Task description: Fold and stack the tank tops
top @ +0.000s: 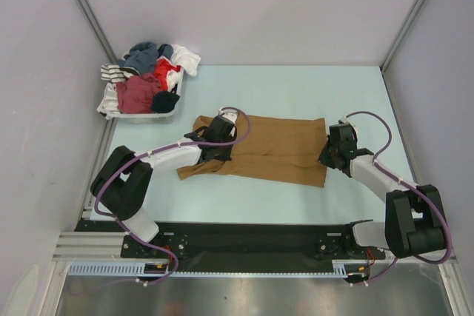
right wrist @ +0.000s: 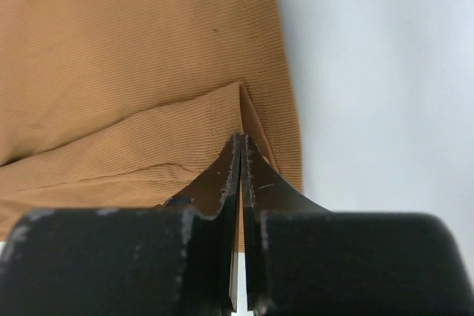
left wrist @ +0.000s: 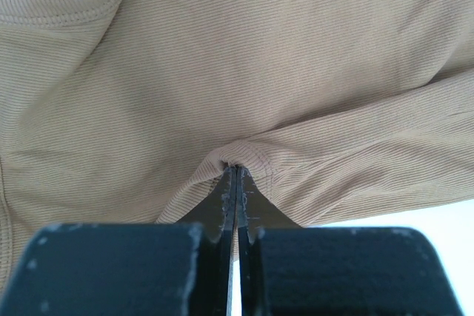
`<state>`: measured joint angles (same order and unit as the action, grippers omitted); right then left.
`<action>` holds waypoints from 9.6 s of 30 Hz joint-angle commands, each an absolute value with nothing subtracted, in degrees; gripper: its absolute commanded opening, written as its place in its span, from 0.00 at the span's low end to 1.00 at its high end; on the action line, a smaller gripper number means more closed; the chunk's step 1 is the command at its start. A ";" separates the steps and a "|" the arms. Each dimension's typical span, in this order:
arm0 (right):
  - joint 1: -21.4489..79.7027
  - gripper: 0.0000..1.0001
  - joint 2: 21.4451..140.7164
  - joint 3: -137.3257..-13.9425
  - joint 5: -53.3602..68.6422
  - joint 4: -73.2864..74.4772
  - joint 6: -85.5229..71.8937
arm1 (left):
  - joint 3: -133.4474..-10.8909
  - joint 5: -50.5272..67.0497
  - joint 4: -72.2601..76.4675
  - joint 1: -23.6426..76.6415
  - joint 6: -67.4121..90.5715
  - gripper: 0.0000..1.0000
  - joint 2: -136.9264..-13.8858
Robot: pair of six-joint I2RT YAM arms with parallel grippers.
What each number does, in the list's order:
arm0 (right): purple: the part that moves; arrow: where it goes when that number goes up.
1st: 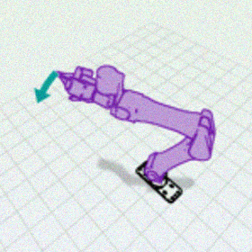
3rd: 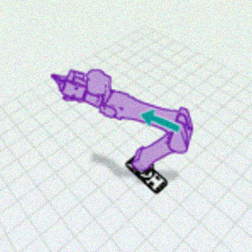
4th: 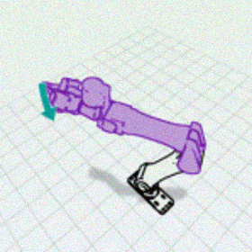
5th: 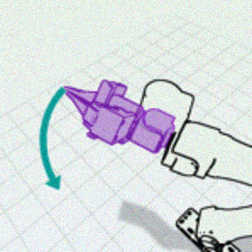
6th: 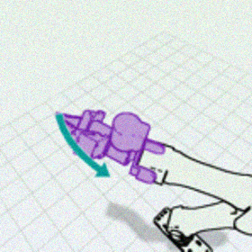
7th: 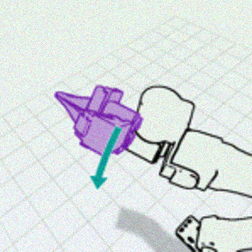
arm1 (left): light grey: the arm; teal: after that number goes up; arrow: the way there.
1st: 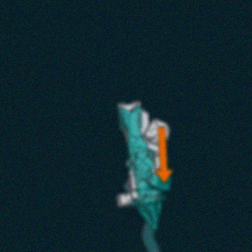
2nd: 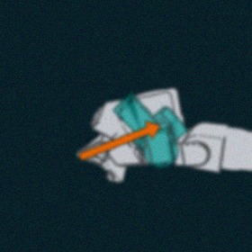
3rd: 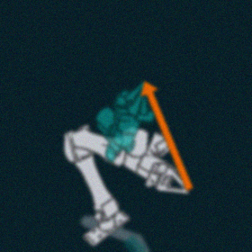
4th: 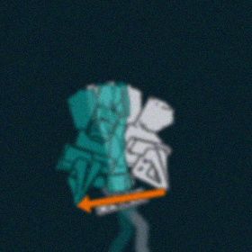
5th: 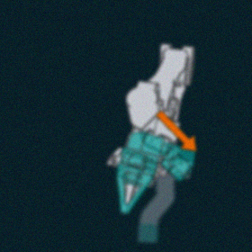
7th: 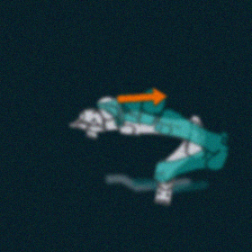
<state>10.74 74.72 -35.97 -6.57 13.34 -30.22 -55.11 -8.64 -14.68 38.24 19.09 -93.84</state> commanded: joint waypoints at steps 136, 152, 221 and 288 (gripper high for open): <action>2.64 0.38 112.76 -78.22 -9.93 14.76 -30.85 | -104.41 -1.94 -27.95 26.46 25.66 0.64 -124.54; 2.55 0.09 114.79 -78.49 -7.21 12.92 -29.00 | -108.10 -0.44 -29.18 26.63 22.94 0.59 -128.67; -3.69 0.32 107.58 -69.17 8.79 4.92 -27.16 | -103.36 1.49 -23.99 26.45 16.61 0.49 -125.95; -1.49 0.00 106.96 -71.02 9.93 5.19 -25.05 | -103.63 0.79 -25.75 26.37 15.47 0.00 -122.79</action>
